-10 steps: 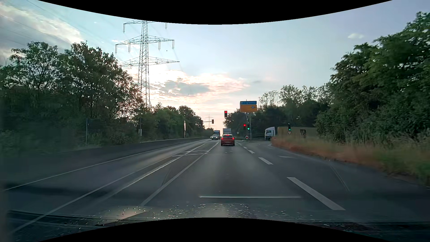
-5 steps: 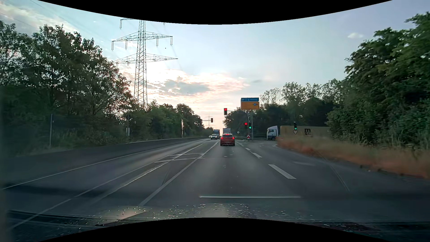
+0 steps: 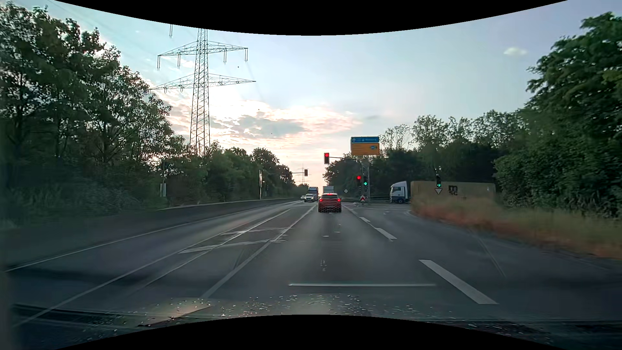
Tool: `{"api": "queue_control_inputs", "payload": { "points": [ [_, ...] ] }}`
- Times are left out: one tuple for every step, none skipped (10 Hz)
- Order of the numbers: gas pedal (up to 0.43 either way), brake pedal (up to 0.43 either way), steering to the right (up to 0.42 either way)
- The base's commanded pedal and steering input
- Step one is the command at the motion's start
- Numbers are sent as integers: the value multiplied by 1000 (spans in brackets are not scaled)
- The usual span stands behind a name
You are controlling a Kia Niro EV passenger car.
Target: Follow the waypoints while adhering to traffic rules and regulations
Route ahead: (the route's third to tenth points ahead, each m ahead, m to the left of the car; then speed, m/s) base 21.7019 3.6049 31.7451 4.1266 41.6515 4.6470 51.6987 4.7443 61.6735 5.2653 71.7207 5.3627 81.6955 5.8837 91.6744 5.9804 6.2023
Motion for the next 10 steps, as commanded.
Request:
{"api": "queue_control_inputs", "payload": {
  "points": [
    [0, 0, -7],
    [0, 0, -6],
    [0, 18, -5],
    [0, 37, -5],
    [0, 61, -5],
    [0, 85, -5],
    [0, 98, -5],
    [0, 110, -5],
    [0, 116, -4],
    [0, 122, -4]
  ]
}}
